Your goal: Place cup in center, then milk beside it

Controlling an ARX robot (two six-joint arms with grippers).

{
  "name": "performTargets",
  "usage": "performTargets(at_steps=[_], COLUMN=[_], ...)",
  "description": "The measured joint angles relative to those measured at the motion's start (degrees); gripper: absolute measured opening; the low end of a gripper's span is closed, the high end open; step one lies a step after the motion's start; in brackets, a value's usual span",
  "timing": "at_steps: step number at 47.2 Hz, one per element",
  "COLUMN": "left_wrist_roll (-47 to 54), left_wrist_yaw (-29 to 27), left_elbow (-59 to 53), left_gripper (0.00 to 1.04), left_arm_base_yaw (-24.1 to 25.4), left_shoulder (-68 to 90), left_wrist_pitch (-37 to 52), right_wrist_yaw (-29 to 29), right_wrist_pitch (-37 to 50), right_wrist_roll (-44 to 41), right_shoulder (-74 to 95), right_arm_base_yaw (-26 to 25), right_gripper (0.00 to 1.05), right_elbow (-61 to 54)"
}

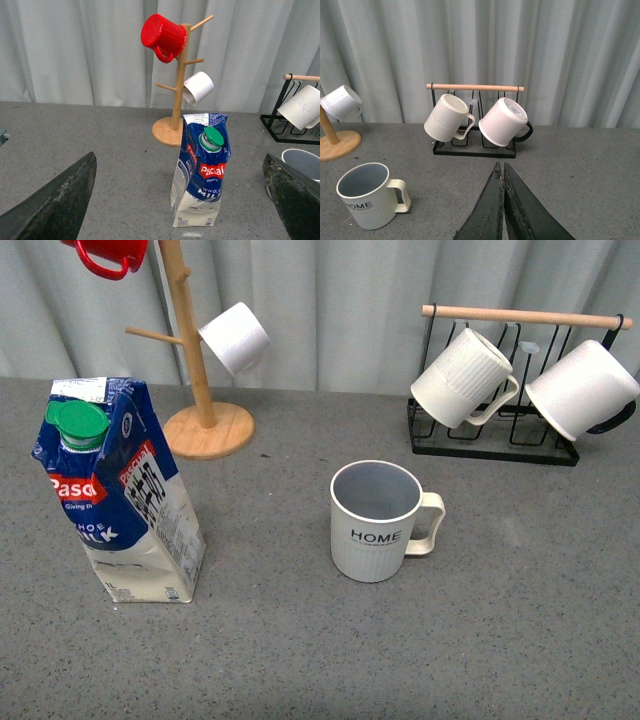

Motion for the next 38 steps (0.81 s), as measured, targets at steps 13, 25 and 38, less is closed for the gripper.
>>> performTargets(at_steps=[13, 25, 38], left_wrist_roll=[0.0, 0.0, 0.0], left_wrist_yaw=[-0.04, 0.0, 0.0], left_elbow=[-0.02, -0.02, -0.02], left_gripper=[0.98, 0.98, 0.98], left_arm_base_yaw=[0.0, 0.0, 0.0], left_shoulder=[0.0, -0.02, -0.02], left_wrist_pitch=[0.0, 0.0, 0.0], right_wrist_yaw=[-0.15, -0.17, -0.15], right_wrist_pitch=[-11.89, -12.17, -12.17], right_wrist_roll=[0.0, -0.02, -0.02], right_shoulder=[-11.23, -11.8, -11.82], right_arm_base_yaw=[0.0, 0.0, 0.0], right_gripper=[0.01, 0.14, 0.62], right_elbow=[0.04, 0.04, 0.04])
